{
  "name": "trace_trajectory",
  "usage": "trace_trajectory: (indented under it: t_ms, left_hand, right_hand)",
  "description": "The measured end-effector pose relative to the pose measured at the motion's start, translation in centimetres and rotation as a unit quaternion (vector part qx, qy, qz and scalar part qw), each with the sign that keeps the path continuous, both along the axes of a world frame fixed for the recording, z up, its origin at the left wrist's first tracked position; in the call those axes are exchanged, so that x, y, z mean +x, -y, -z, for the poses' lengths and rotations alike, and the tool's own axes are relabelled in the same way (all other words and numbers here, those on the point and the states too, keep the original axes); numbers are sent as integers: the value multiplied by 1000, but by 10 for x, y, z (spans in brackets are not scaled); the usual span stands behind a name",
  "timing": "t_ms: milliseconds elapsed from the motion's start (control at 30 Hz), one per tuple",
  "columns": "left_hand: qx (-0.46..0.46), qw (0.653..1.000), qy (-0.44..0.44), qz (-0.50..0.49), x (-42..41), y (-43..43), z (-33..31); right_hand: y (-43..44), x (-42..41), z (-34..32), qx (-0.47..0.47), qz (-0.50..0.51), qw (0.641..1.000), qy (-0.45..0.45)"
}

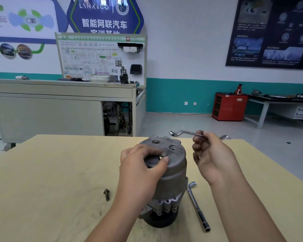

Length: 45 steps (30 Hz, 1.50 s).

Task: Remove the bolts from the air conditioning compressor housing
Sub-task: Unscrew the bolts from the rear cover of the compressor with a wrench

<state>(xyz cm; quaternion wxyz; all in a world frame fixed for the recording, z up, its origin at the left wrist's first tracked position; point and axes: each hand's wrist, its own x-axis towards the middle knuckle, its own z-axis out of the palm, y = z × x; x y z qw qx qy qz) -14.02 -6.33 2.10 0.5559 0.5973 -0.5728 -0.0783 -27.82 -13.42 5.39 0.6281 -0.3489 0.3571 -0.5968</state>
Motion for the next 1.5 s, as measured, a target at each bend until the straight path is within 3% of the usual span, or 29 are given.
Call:
trace_trajectory:
  t_ms: [233, 367, 500, 667, 733, 833, 1033, 1133, 1500]
  left_hand:
    - [1, 1000, -10, -3, 2, 0, -3]
    - [-24, 996, -85, 4, 2, 1, -5]
    - [-41, 981, -189, 34, 6, 1, -10]
    - [-112, 956, -269, -15, 57, -5, -7]
    - [-61, 965, -250, -59, 83, -6, 7]
    - [88, 971, -192, -109, 112, -2, 43]
    - [304, 929, -12, -211, 133, 15, 98]
    - [316, 918, 47, -234, 138, 23, 110]
    - [281, 922, 97, -249, 144, 32, 123]
  right_hand:
    - [-11, 13, 21, -243, 7, 958, -151]
    - [-16, 23, 39, -331, 61, 911, -239]
    - [-19, 24, 45, -363, 91, 894, -246]
    - [-20, 19, 53, -336, 103, 905, -237]
    - [-20, 17, 54, -334, 112, 906, -235]
    - [-20, 15, 54, -326, 124, 908, -231]
    - [-16, 13, 56, -312, 133, 913, -225]
    - [-17, 12, 56, -312, 129, 913, -228]
    - [-23, 14, 58, -322, 130, 912, -217]
